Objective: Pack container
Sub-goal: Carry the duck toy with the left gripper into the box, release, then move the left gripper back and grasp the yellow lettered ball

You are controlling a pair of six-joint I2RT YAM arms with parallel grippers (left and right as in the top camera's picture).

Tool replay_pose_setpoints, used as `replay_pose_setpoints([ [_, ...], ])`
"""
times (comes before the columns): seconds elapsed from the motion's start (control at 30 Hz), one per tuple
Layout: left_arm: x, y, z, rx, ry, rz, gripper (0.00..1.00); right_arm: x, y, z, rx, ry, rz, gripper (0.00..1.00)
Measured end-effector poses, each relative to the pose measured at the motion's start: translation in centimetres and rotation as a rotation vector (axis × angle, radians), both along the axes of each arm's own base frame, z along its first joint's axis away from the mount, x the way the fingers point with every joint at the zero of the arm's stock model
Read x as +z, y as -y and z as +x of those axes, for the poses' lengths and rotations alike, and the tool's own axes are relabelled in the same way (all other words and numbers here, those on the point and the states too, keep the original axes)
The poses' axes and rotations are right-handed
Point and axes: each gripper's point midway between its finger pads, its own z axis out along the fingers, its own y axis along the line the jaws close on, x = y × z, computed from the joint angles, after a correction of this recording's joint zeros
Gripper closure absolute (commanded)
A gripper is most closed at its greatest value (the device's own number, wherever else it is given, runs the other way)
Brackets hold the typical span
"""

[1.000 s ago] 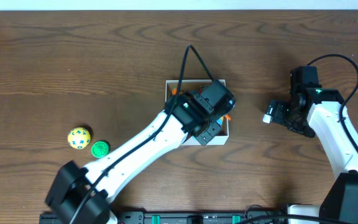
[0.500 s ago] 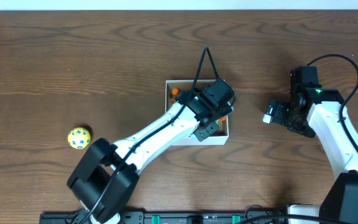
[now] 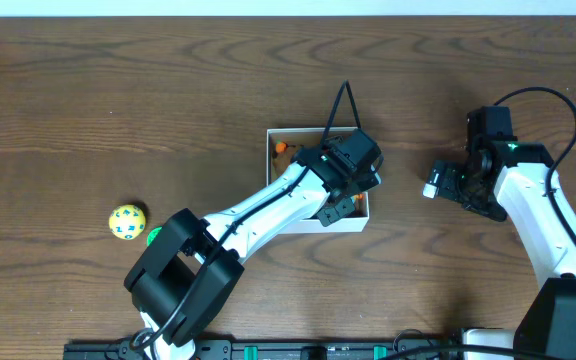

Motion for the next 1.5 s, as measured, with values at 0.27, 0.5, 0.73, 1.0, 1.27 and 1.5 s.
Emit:
replay_pose_setpoints([
  [0.27, -0.1, -0.6, -0.4, 0.019, -0.020, 0.020, 0.22, 0.0, 0.0, 0.0, 0.000, 0.000, 0.000, 0.01],
  [0.5, 3.9, -0.7, -0.2, 0.052, 0.047, -0.043, 0.07, 0.0, 0.0, 0.0, 0.000, 0.000, 0.000, 0.01],
  [0.73, 12.9, -4.7, -0.8, 0.232, 0.200, -0.134, 0.01, 0.0, 0.0, 0.0, 0.000, 0.000, 0.000, 0.01],
  [1.0, 17.8, -18.9, -0.3, 0.954, 0.271, -0.161, 0.02, 0.0, 0.0, 0.0, 0.000, 0.001, 0.000, 0.01],
  [1.27, 18.0, -31.8, -0.5, 1.585, 0.282, -0.195, 0.02, 0.0, 0.0, -0.1, 0.000, -0.002, 0.000, 0.01],
  [1.5, 12.7, -37.1, -1.7, 1.867, 0.148, -0.197, 0.02, -0.1, 0.0, -0.4, 0.005, -0.017, 0.000, 0.01],
])
